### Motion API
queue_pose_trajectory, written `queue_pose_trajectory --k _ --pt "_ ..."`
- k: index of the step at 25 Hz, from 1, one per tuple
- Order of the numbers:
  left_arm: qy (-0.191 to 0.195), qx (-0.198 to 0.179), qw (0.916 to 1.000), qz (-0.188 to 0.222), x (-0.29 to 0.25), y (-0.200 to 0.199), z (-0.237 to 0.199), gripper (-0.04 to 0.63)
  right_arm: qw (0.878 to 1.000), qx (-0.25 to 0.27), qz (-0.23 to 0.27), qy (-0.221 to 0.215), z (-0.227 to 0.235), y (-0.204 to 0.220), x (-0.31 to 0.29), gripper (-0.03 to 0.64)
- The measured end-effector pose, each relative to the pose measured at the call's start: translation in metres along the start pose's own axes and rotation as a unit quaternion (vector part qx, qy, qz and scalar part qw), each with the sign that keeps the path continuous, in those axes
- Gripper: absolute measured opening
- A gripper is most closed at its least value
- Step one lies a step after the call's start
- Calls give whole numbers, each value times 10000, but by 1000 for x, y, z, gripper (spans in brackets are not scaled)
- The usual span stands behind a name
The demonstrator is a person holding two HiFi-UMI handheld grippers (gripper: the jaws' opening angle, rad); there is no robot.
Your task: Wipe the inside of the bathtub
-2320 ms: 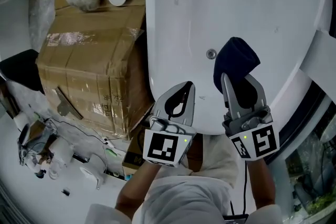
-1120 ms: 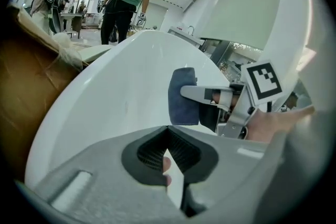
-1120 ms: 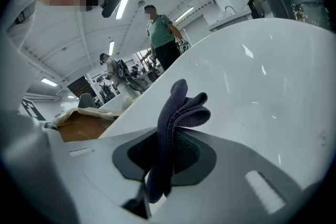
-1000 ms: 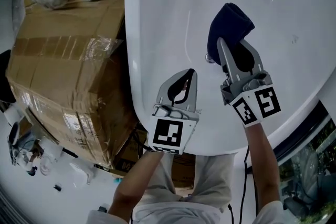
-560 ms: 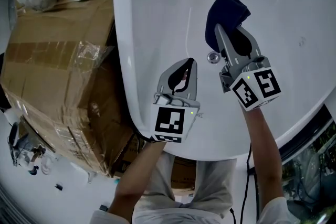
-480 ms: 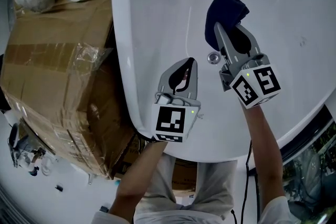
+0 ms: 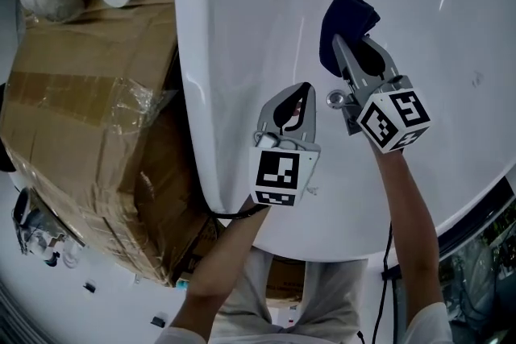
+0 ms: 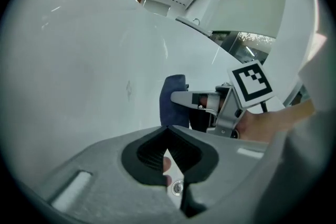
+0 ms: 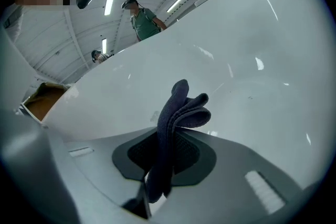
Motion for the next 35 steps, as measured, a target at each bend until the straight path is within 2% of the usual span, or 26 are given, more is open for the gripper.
queue_pose_trajectory --k 5,10,17,22,28,30,35 --pt "-37 -3 9999 -108 -11 14 -7 -2 9995 -125 -270 136 22 25 -18 55" --pt "-49 13 9998 -175 -21 27 -13 -2 9983 -338 -481 -34 34 47 -36 55" --pt "-110 115 9997 -168 -29 33 -23 -2 9920 -1214 -306 -163 57 64 -66 52" --pt "-48 132 9997 -193 -34 36 -25 -2 9828 -1641 -852 18 79 79 -86 52" --pt "-15 134 9996 -228 -41 38 -26 -2 9734 -2211 -584 -89 96 90 -100 49" --pt "9 140 9996 -235 -43 39 -26 -2 9725 -2243 -616 -115 98 91 -106 49" --pt "17 165 9997 -202 -48 40 -28 -2 9787 -1830 -930 -13 101 94 -124 49"
Point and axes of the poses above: the fingertips, and each gripper's own axes: x backward along the fingers, z to its right, y out of its underside, the point moved 10 cm from there along x, backward along the fingers, and after that the axes turned 12 degrees about z, right-handed, at the moved point
